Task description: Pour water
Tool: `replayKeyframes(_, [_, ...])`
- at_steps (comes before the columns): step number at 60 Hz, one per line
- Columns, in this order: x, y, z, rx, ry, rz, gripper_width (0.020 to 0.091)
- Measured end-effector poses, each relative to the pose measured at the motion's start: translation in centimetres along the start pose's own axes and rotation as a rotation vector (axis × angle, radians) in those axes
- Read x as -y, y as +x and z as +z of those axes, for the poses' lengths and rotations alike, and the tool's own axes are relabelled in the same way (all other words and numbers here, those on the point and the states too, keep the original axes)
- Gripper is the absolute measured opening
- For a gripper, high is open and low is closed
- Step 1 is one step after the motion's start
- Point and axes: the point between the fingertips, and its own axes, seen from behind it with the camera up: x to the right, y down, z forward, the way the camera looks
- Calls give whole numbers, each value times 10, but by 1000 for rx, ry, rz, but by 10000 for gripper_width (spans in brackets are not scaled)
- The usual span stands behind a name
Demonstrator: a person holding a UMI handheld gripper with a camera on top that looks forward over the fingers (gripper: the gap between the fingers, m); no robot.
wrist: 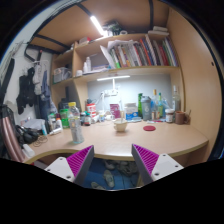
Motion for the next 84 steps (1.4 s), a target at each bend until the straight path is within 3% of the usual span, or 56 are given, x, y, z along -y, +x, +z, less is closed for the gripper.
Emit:
replayKeyframes(10, [7,-20,-3,37,24,-42,828])
replayKeyframes(33, [-3,-49,23,64,0,-38,837])
replayKeyframes(57, [-10,-179,144,222,23,-60,834])
replayKeyframes(78, [17,-219,274,89,72,-167,853])
replayKeyframes(84, [14,-219,305,75,46,-158,852])
